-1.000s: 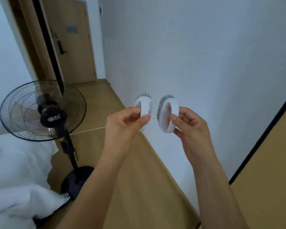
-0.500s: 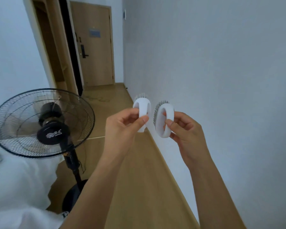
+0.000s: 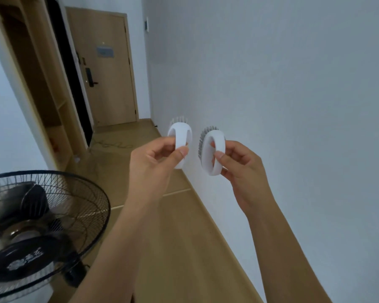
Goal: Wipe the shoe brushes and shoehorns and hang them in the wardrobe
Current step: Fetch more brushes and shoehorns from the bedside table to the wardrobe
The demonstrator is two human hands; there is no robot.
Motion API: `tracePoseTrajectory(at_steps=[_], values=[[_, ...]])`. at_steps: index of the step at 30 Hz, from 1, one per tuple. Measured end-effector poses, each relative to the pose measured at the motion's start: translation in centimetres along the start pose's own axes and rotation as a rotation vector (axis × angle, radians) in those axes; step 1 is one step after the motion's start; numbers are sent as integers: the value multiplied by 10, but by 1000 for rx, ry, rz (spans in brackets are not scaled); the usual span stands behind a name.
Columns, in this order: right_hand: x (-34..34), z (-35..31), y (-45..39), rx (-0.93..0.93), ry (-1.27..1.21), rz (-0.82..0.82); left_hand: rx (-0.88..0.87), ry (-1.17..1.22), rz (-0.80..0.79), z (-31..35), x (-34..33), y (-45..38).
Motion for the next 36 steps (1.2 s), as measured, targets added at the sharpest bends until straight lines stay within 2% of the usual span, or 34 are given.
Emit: tracePoseTrajectory(at_steps=[10,21,28,36], values=[[-51,54,-137,-3,-20,-106,-6,-92,62,-94,15,-93],[-77,112,-368,-28,-45,-249,-21,-220,140,-230,-10,-246],[-93,145,-487,-35,-9,-258,-20,-264,167,-314,-18,-331],[-126,210,-613,-39,48,-244,13,-286,185,-434,10,-420]])
Point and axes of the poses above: each hand's wrist, its own y-axis away from the middle knuckle, its own x-axis out of the back of the hand, z = x × y, the point moved 8 cm from there along -y, towards the middle knuckle, and after that the axes turned 7 degrees about -x, right-handed, at the moved point
